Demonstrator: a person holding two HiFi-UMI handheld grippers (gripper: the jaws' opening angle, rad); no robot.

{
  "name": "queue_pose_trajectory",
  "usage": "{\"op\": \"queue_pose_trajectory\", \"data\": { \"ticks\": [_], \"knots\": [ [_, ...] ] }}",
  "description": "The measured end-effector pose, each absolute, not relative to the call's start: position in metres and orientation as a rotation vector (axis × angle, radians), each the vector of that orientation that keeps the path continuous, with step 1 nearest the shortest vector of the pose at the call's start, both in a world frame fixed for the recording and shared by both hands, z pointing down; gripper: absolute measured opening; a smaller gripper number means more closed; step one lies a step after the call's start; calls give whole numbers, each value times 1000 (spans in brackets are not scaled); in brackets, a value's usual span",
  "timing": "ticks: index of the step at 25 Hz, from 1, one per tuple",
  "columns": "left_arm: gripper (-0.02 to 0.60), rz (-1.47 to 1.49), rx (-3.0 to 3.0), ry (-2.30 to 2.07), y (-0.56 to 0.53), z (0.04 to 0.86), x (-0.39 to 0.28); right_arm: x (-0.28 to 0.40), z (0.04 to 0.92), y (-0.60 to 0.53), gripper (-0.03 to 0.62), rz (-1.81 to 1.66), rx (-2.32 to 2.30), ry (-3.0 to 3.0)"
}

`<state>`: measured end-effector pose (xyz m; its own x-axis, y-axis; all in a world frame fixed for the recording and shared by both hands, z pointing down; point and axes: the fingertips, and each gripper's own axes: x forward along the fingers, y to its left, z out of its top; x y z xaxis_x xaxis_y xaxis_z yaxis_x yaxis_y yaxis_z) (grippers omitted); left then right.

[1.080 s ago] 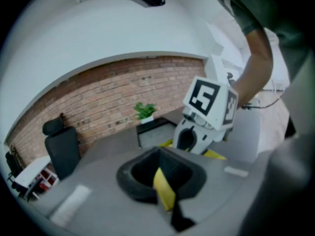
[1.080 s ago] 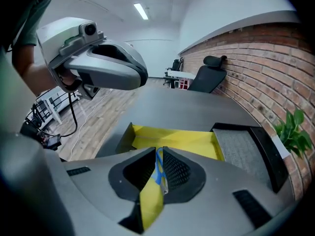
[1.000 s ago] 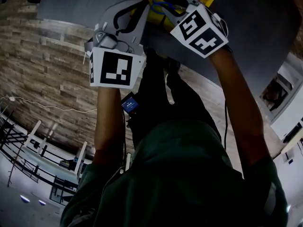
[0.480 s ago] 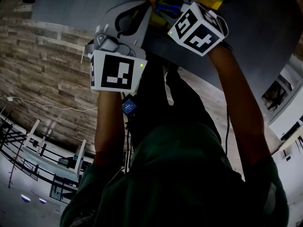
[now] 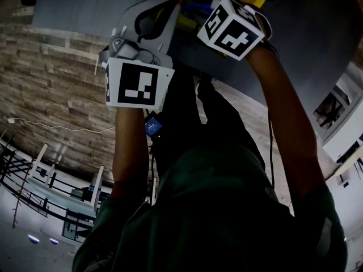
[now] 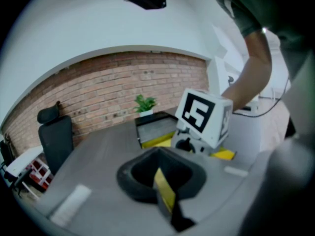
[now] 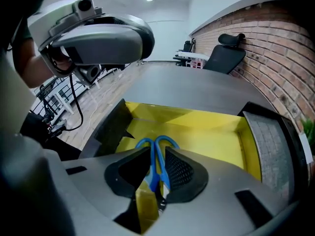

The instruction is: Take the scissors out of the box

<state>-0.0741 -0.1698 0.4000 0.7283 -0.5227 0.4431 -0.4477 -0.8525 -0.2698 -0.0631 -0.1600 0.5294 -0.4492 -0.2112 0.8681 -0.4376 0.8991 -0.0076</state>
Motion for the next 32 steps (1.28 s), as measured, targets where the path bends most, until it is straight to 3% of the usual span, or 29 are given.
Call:
{"op": "queue_pose_trajectory", "data": {
  "ticks": [16, 32],
  "knots": [
    [0, -772, -2767, 785, -169, 391, -75, -63, 520, -165, 78, 257, 511, -2041],
    [0, -735, -2715, 748, -167, 338, -62, -50, 453, -173, 75, 199, 658, -2091]
  ]
}}
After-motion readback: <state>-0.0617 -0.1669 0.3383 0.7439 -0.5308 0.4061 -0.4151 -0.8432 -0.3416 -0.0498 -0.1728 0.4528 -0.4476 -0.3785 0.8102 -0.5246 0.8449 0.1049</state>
